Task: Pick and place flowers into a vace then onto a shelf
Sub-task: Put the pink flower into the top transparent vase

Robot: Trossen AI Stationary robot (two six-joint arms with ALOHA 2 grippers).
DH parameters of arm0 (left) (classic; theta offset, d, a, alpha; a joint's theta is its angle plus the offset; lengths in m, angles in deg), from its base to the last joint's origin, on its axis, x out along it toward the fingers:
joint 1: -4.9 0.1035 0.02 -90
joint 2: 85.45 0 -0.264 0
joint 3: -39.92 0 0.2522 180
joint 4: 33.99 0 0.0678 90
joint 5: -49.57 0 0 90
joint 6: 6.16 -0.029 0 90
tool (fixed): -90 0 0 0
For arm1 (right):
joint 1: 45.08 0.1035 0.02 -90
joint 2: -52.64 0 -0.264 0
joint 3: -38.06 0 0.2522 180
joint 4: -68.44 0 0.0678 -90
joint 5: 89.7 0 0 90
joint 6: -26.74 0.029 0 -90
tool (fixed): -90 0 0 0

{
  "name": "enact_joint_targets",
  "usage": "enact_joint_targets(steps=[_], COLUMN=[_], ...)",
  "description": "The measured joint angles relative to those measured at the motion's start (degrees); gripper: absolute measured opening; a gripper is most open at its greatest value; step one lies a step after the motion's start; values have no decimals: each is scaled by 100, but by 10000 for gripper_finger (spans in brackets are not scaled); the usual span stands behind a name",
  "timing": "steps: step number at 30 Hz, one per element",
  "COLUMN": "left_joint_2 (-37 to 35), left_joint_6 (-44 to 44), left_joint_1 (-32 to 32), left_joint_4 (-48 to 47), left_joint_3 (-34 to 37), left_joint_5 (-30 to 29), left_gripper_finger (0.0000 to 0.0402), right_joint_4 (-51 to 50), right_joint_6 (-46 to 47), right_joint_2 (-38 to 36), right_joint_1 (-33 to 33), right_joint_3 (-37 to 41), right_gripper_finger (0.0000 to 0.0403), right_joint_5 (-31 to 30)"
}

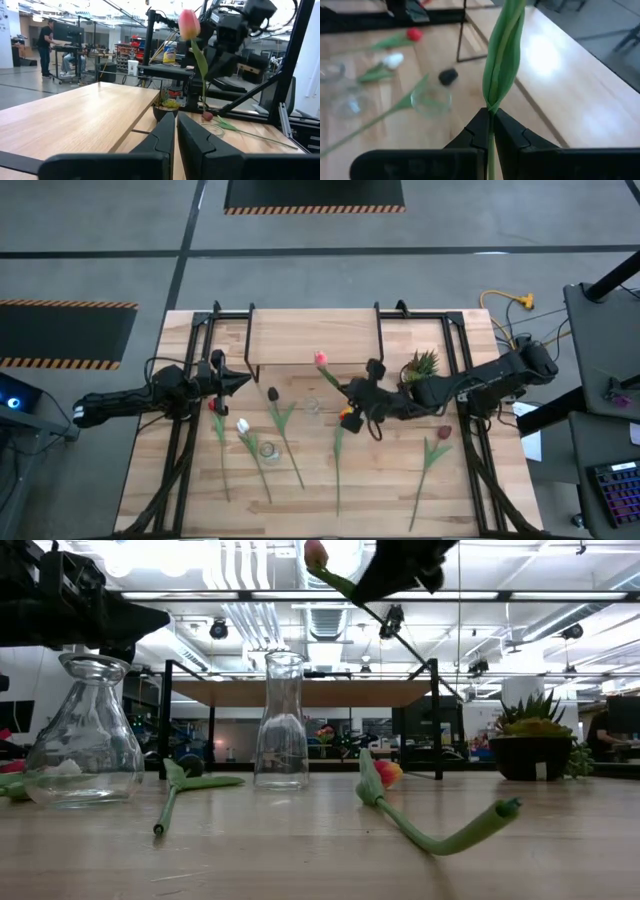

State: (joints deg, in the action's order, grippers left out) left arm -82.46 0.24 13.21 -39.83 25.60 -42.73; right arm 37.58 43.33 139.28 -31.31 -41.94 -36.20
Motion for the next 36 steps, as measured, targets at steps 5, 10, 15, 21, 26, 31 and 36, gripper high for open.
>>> enact_joint_targets(steps=[5, 10, 15, 21, 26, 31, 36], left_joint_2=[0, 0, 0, -2, 4, 0, 0], left_joint_6=[251, 351, 358, 510, 510, 510, 510], left_joint_1=[1, 0, 0, 0, 1, 0, 0], left_joint_4=[-4, -21, -116, -138, -136, -136, -133], left_joint_3=[0, 0, 0, -1, -1, 0, -1], left_joint_5=[0, 0, 0, 0, 1, 1, 2], left_gripper_finger=[4, 4, 4, 4, 4, 4, 4], right_joint_4=[1135, 2301, 3182, 5047, 5370, 5548, 5675], right_joint_6=[-658, -1381, -1829, -2163, -2204, -1888, -1853], right_joint_2=[-34, -34, -12, 443, 816, 1035, 1242], right_joint_1=[-160, -205, -232, -326, -437, -528, -548], right_joint_3=[0, 20, 47, 257, 275, 282, 289], right_gripper_finger=[12, 12, 12, 12, 12, 12, 12], right_joint_5=[699, 1243, 1276, 1304, 1316, 1311, 1307])
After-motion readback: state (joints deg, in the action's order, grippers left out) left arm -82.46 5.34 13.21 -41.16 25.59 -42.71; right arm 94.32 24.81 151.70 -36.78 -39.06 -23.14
